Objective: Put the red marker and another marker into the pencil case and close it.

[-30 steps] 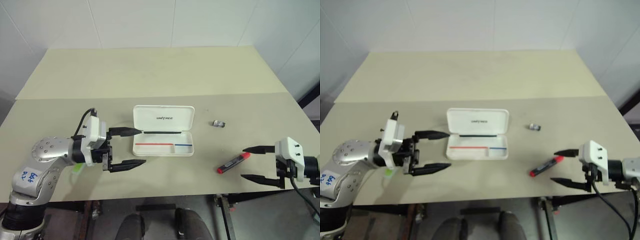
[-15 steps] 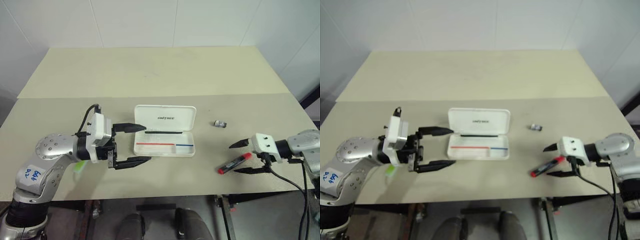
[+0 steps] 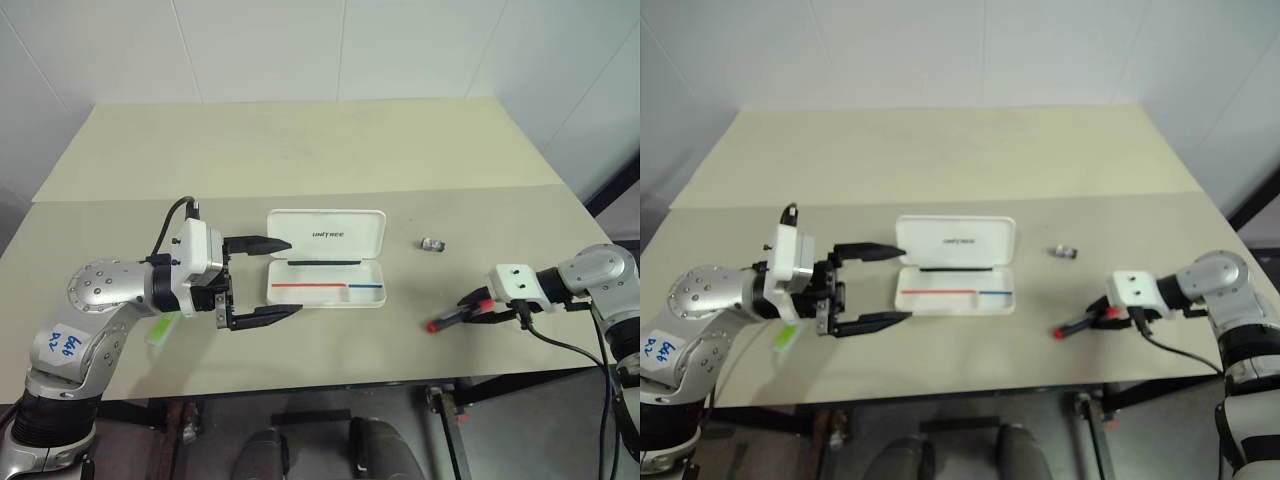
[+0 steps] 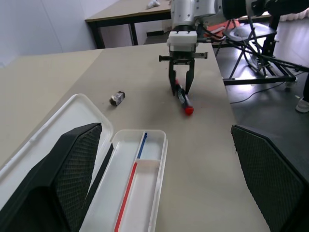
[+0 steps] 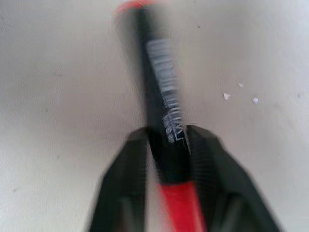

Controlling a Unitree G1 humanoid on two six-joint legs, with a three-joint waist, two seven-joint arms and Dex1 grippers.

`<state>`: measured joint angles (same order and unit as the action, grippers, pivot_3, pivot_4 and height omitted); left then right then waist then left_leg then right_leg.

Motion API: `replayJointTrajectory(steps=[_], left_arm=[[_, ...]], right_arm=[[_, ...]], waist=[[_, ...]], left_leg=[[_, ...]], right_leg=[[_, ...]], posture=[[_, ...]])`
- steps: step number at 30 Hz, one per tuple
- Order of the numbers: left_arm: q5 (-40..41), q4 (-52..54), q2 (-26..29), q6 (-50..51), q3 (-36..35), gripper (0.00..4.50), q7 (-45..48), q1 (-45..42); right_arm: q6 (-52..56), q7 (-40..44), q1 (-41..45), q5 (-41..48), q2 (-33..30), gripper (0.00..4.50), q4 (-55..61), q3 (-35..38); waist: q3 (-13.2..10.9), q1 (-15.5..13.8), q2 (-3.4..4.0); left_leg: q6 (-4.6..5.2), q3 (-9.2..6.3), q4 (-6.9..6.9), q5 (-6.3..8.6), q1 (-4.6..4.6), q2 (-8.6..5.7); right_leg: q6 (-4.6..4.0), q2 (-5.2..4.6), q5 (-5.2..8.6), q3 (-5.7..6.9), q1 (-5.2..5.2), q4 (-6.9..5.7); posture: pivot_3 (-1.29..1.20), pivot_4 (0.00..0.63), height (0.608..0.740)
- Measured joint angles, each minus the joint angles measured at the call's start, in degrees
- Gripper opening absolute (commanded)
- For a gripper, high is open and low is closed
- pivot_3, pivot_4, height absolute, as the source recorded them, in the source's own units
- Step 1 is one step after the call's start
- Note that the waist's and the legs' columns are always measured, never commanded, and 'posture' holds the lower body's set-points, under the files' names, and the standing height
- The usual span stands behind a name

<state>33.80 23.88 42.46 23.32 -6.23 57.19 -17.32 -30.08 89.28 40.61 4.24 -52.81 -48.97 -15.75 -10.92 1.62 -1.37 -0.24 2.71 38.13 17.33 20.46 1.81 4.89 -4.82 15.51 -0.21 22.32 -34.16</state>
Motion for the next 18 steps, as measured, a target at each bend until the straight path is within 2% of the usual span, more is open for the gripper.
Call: replayJointTrajectory(steps=[9,12,13,15,17,18], left_arm=[[-2.01,-2.94,-0.59,-3.37,0.69,4.50,0.89,-0.02],[-2.76,-4.85,-0.77,-4.99,0.66,4.50,1.72,0.08],[-2.96,-5.33,-0.77,-5.54,0.63,4.50,2.00,0.22],[-3.61,-6.94,-0.65,-6.92,0.33,4.50,2.61,0.79],[-4.11,-8.32,-0.44,-8.25,-0.19,4.50,3.25,1.86],[-4.54,-9.34,-0.13,-8.99,-0.64,4.50,3.64,2.41]], right_arm=[[3.23,-0.13,-1.72,1.94,0.12,0.55,5.11,0.60],[9.25,-0.79,-2.75,4.40,0.97,0.55,11.15,1.59],[11.19,-1.05,-2.88,5.13,1.16,0.55,13.28,2.11],[15.66,-1.60,-2.89,6.67,1.20,0.55,18.23,3.26],[20.67,-2.11,-2.90,8.25,1.21,0.55,23.21,4.32],[23.72,-2.60,-2.83,9.30,1.22,0.55,26.35,5.02]], waist=[[0.00,0.32,0.00],[-0.03,0.41,0.04],[-0.05,0.36,0.08],[-0.11,0.14,0.19],[-0.11,0.01,0.19],[-0.11,0.01,0.20]], left_leg=[[-0.10,0.14,-0.41,0.03,0.01,0.04],[-0.19,0.21,-0.70,-0.03,0.02,0.04],[-0.21,0.22,-0.78,-0.04,0.02,0.04],[-0.22,0.22,-0.92,-0.05,0.06,0.04],[-0.23,0.22,-0.95,-0.05,0.34,0.06],[-0.24,0.22,-0.88,-0.07,0.79,0.04]], right_leg=[[0.18,-0.45,-0.11,0.01,0.28,-0.06],[0.46,-0.42,-0.26,-0.01,0.46,-0.06],[0.93,-0.42,-0.52,0.00,0.50,-0.05],[0.94,-0.38,-0.52,0.03,0.58,0.04],[0.94,-0.38,-0.52,0.04,0.91,0.06],[0.96,-0.40,-0.53,0.03,1.33,-0.04]], posture=[[0.00,0.150,0.740],[0.00,0.150,0.740],[0.00,0.150,0.740],[0.00,0.150,0.740],[0.00,0.150,0.740],[0.00,0.150,0.740]])
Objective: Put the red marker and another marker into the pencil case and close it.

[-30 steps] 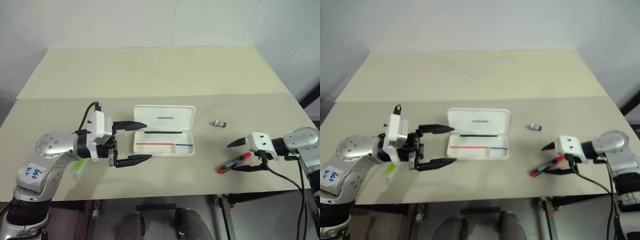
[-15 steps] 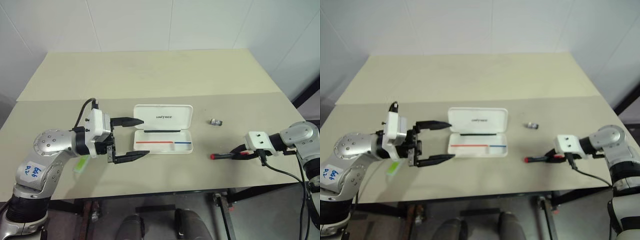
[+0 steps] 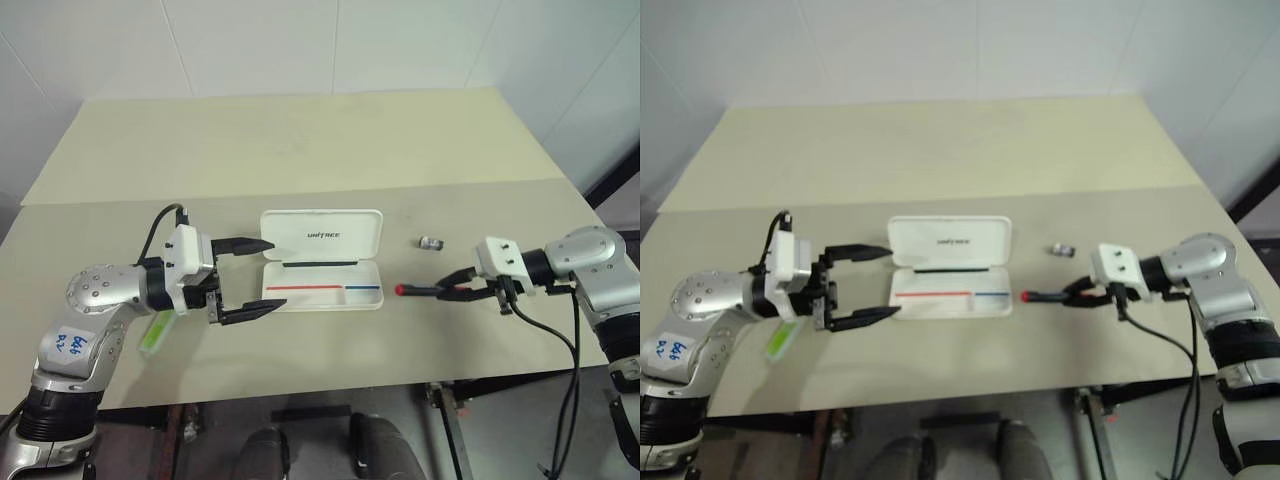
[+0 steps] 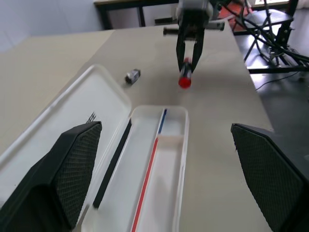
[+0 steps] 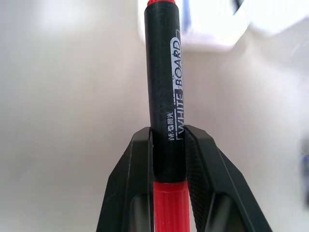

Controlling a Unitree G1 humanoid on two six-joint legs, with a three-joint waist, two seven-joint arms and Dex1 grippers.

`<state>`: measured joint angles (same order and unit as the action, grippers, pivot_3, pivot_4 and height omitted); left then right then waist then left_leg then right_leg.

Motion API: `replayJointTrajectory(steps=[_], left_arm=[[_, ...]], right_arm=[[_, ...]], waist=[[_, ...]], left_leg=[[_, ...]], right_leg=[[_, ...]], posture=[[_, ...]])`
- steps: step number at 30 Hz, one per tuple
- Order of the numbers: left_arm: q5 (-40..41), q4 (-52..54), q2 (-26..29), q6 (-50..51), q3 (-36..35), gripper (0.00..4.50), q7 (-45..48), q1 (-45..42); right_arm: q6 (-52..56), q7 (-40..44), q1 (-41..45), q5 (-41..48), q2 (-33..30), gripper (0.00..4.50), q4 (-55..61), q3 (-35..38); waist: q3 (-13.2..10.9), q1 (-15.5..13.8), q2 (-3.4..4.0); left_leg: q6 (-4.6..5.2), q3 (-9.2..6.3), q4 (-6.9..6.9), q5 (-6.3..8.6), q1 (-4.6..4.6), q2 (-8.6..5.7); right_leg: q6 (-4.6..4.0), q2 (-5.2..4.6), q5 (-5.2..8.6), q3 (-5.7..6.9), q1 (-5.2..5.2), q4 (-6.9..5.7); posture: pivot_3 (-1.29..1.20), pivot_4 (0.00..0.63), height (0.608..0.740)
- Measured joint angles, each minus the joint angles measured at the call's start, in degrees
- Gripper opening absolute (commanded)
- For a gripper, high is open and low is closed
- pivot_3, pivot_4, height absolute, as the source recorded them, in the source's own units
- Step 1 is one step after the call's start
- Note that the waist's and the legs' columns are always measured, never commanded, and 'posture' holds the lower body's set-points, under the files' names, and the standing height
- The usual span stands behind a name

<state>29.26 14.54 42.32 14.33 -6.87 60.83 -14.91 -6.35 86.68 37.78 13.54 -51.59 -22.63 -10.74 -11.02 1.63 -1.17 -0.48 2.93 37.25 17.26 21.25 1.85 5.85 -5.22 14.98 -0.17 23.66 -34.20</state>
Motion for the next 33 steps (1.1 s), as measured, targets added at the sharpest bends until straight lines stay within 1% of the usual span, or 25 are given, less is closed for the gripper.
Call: replayJointTrajectory(steps=[4,7,13,17,20,24,33], left_arm=[[-1.07,-2.63,0.41,-2.07,-1.06,4.50,0.86,0.75],[-2.01,-4.59,0.59,-3.53,-1.19,4.50,1.38,0.85],[-3.04,-7.16,0.59,-5.59,-1.12,4.50,1.96,0.68],[-3.56,-7.75,0.30,-6.06,-0.83,4.50,1.91,0.10],[-3.76,-7.87,0.08,-6.27,-0.78,4.50,1.84,0.06],[-3.78,-7.85,-0.69,-6.33,-0.66,4.50,1.73,0.12],[-3.86,-7.85,-1.12,-6.34,-0.37,4.50,1.12,0.13]], right_arm=[[7.53,-1.97,0.94,1.23,1.51,0.55,7.67,0.14],[10.75,-3.83,2.09,0.57,4.98,0.55,11.16,-0.38],[12.74,-6.30,3.78,-4.06,13.03,0.55,11.83,-6.22],[10.01,-8.55,7.79,-8.56,18.99,0.55,6.37,-9.37],[8.33,-9.34,9.85,-10.38,21.19,0.55,1.96,-9.49],[5.76,-11.38,14.84,-13.37,25.56,0.55,-5.31,-9.79],[1.66,-11.39,15.94,-15.98,26.75,0.55,-11.01,-11.22]], waist=[[0.00,-0.07,0.00],[0.00,-0.05,0.00],[0.00,-0.02,0.00],[0.00,0.10,0.00],[0.00,0.01,0.00],[0.00,0.15,0.00],[0.00,0.15,0.00]], left_leg=[[0.01,0.02,0.01,0.01,0.22,-0.01],[0.07,0.06,0.02,0.04,0.22,-0.05],[0.08,0.09,0.00,0.04,0.24,-0.05],[0.10,0.21,0.08,0.04,0.24,-0.07],[0.10,0.25,0.07,0.04,0.24,-0.07],[0.12,0.26,0.07,0.04,0.25,-0.06],[0.18,0.60,0.06,0.08,0.28,-0.05]], right_leg=[[0.01,-0.04,-0.01,0.15,0.17,0.07],[0.02,-0.08,-0.01,0.20,0.17,0.08],[0.02,-0.06,-0.01,0.38,0.21,0.03],[0.03,0.03,-0.02,0.57,0.24,-0.15],[0.03,0.01,-0.02,0.69,0.24,-0.31],[0.03,-0.02,-0.02,0.72,0.26,-0.37],[0.02,-0.17,-0.01,1.05,0.35,-0.40]], posture=[[0.00,0.150,0.740],[0.00,0.150,0.740],[0.00,0.150,0.740],[0.00,0.150,0.740],[0.00,0.150,0.740],[0.00,0.150,0.740],[0.00,0.150,0.740]])
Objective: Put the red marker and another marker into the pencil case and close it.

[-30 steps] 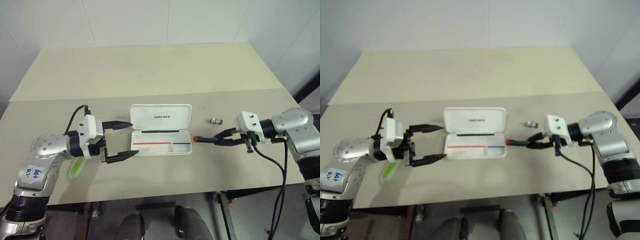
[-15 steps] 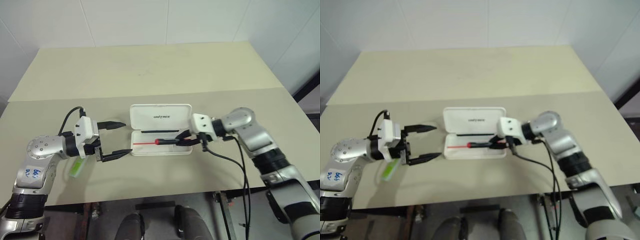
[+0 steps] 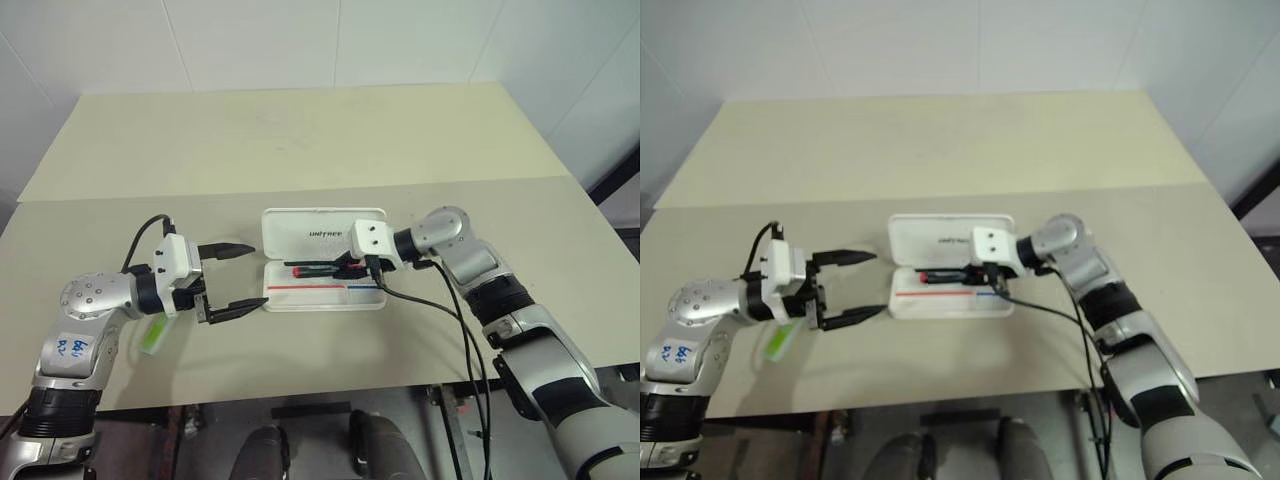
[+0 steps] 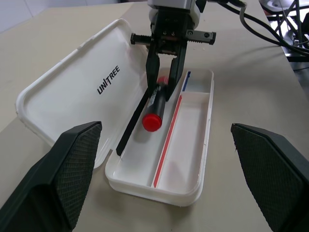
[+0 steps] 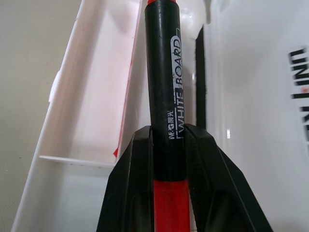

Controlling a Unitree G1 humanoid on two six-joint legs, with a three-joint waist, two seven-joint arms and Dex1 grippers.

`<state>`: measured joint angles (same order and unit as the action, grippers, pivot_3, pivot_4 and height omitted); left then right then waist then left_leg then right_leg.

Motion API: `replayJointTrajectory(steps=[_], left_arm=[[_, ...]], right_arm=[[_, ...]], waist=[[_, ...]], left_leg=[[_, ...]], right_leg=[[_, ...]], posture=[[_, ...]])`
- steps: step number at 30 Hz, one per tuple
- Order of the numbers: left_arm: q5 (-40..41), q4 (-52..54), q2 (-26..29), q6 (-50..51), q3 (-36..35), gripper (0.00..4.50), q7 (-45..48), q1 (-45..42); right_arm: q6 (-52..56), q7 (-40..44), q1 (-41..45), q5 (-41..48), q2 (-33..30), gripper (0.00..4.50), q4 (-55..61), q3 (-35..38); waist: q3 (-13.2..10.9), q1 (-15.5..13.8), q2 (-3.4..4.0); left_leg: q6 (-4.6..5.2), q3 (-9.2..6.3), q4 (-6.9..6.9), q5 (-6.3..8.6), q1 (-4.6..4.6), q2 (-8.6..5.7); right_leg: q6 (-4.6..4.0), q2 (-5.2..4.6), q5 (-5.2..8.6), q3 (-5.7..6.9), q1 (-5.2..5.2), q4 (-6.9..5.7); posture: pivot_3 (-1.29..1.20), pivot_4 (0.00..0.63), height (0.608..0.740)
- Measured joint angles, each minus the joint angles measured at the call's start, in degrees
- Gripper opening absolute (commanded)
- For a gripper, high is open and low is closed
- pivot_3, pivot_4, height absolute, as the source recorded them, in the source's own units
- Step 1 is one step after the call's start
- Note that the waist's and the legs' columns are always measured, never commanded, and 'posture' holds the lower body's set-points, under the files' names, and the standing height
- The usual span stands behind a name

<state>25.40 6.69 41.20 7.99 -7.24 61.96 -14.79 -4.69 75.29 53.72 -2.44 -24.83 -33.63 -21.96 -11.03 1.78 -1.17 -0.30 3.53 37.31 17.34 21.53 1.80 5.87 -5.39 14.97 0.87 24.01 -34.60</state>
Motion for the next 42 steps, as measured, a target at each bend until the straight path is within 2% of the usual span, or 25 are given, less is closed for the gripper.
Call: replayJointTrajectory(steps=[1,2,6,11,19,29,32,36,42], left_arm=[[0.00,0.00,-0.01,0.00,0.00,4.50,-0.03,0.00],[0.00,0.00,-0.01,0.00,0.00,4.50,-0.07,0.00],[-0.02,0.00,-0.03,-0.04,0.01,4.50,-0.12,-0.01],[-0.03,0.01,-0.08,-0.07,0.57,4.50,-0.17,-0.03],[-0.02,0.06,-0.12,-0.08,0.59,4.50,-0.40,0.10],[0.14,4.92,-0.89,1.38,-0.31,4.50,-4.73,6.32],[0.13,6.50,-1.36,1.75,-2.74,4.50,-7.74,8.96],[0.09,8.60,-4.74,1.76,-9.50,4.50,-15.40,15.03],[-0.77,9.36,-6.79,0.96,-15.77,4.50,-20.82,24.45]], right_arm=[[-0.08,0.09,0.00,-0.10,0.00,0.55,-0.04,-0.01],[-0.14,0.14,0.01,-0.32,0.01,1.29,-0.04,-0.01],[-0.07,-0.20,0.05,-0.30,0.51,2.64,0.62,0.33],[3.89,0.24,-0.06,2.15,1.03,4.45,6.88,0.49],[15.59,0.60,-2.26,9.32,0.36,4.48,20.18,4.34],[29.85,2.06,-10.94,24.02,-5.89,4.48,40.49,10.25],[30.89,0.91,-13.34,27.10,-7.30,4.48,43.57,14.04],[28.76,-0.14,-19.17,28.69,-10.89,4.48,44.77,19.58],[24.43,-0.16,-23.59,28.21,-15.10,4.48,42.87,22.21]], waist=[[0.00,0.00,0.00],[0.00,0.01,0.00],[0.00,0.16,0.00],[0.00,0.11,0.00],[0.00,-0.05,0.00],[0.00,-0.14,0.00],[0.00,-0.13,-0.01],[0.01,-0.21,-0.03],[0.01,-0.13,-0.04]], left_leg=[[0.00,0.05,0.00,0.00,0.00,0.00],[0.00,0.07,0.00,0.00,0.00,0.00],[-0.01,0.09,-0.01,0.00,-0.01,0.03],[-0.03,0.13,0.00,0.00,0.08,0.03],[-0.01,0.16,0.10,0.01,0.13,0.04],[0.06,0.18,0.06,0.06,0.16,0.04],[0.05,0.16,0.07,0.05,0.14,0.03],[0.06,0.16,0.02,0.06,0.13,0.02],[0.06,0.22,0.06,0.06,0.08,0.02]], right_leg=[[0.00,-0.01,0.00,0.01,0.00,-0.01],[0.00,-0.01,0.00,0.02,0.00,-0.01],[0.00,-0.01,0.00,0.02,0.04,-0.06],[0.00,-0.04,0.00,-0.01,0.37,-0.30],[0.00,-0.05,0.00,-0.01,0.44,-0.41],[0.00,-0.14,0.00,0.01,0.46,-0.32],[-0.01,-0.17,0.00,0.01,0.46,-0.15],[-0.01,-0.24,0.00,0.01,0.45,-0.08],[-0.02,-0.19,0.00,-0.03,0.45,-0.09]], posture=[[0.00,0.150,0.740],[0.00,0.150,0.740],[0.00,0.150,0.740],[0.00,0.150,0.740],[0.00,0.150,0.740],[0.00,0.150,0.740],[0.00,0.150,0.740],[0.00,0.150,0.740],[0.00,0.150,0.740]])
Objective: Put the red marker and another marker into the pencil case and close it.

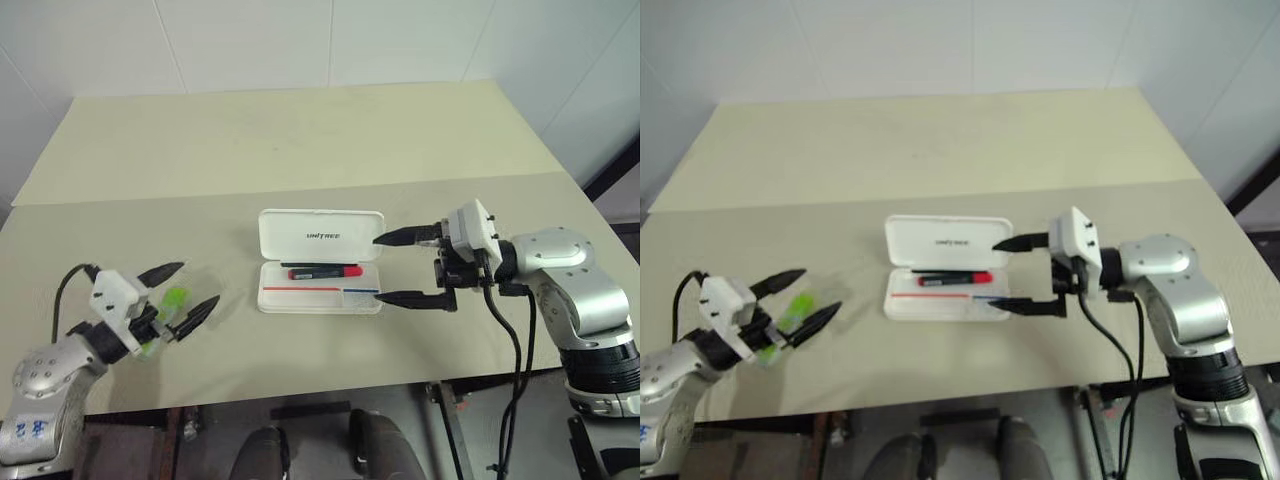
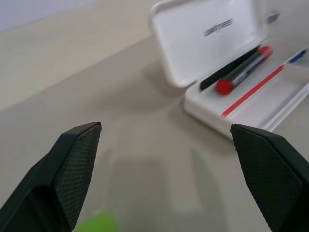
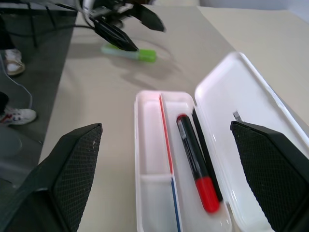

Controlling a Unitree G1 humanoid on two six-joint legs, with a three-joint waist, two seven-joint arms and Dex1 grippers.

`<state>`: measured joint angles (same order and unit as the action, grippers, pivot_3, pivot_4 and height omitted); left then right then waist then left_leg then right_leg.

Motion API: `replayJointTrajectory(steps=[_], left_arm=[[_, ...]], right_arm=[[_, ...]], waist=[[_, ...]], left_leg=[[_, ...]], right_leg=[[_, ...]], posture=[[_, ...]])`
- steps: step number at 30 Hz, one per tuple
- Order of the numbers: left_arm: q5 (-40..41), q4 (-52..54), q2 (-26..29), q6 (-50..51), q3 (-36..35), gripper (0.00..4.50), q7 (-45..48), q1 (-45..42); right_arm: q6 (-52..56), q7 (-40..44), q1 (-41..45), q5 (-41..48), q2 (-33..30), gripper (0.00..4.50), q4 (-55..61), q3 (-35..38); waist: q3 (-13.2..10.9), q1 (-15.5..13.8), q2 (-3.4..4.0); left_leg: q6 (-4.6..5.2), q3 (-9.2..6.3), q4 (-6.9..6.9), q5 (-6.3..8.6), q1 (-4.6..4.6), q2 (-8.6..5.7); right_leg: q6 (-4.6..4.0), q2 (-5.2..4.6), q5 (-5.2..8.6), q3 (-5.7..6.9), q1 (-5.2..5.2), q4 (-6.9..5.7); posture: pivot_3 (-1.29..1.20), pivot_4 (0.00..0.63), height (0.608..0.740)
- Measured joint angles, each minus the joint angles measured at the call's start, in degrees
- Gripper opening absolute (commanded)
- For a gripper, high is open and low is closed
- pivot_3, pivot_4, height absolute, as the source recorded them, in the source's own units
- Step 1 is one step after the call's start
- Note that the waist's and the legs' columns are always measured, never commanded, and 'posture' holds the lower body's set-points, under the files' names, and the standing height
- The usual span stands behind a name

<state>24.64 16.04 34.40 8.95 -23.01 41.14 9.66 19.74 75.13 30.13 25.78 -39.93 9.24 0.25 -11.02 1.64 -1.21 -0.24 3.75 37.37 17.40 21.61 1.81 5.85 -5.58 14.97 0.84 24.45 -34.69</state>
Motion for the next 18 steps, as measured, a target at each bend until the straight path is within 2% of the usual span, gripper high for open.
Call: replayJointTrajectory(steps=[7,18], left_arm=[[-0.42,0.74,-2.79,-1.25,-5.06,4.50,-4.78,5.53],[-0.51,-1.68,-6.18,-0.37,-5.37,4.50,-8.52,8.91]], right_arm=[[-2.40,-0.60,-0.76,0.85,-0.59,4.48,-0.84,2.44],[-1.51,-1.20,-1.70,2.80,-0.66,4.48,1.73,2.42]], waist=[[0.01,-0.06,-0.02],[0.03,-0.03,-0.06]], left_leg=[[0.00,-0.02,-0.03,0.00,-0.03,0.01],[-0.02,-0.02,-0.05,0.01,-0.03,0.03]], right_leg=[[-0.04,-0.09,-0.01,0.00,-0.03,0.04],[-0.05,-0.18,-0.01,0.00,-0.02,0.09]], posture=[[0.00,0.150,0.740],[0.00,0.150,0.740]])
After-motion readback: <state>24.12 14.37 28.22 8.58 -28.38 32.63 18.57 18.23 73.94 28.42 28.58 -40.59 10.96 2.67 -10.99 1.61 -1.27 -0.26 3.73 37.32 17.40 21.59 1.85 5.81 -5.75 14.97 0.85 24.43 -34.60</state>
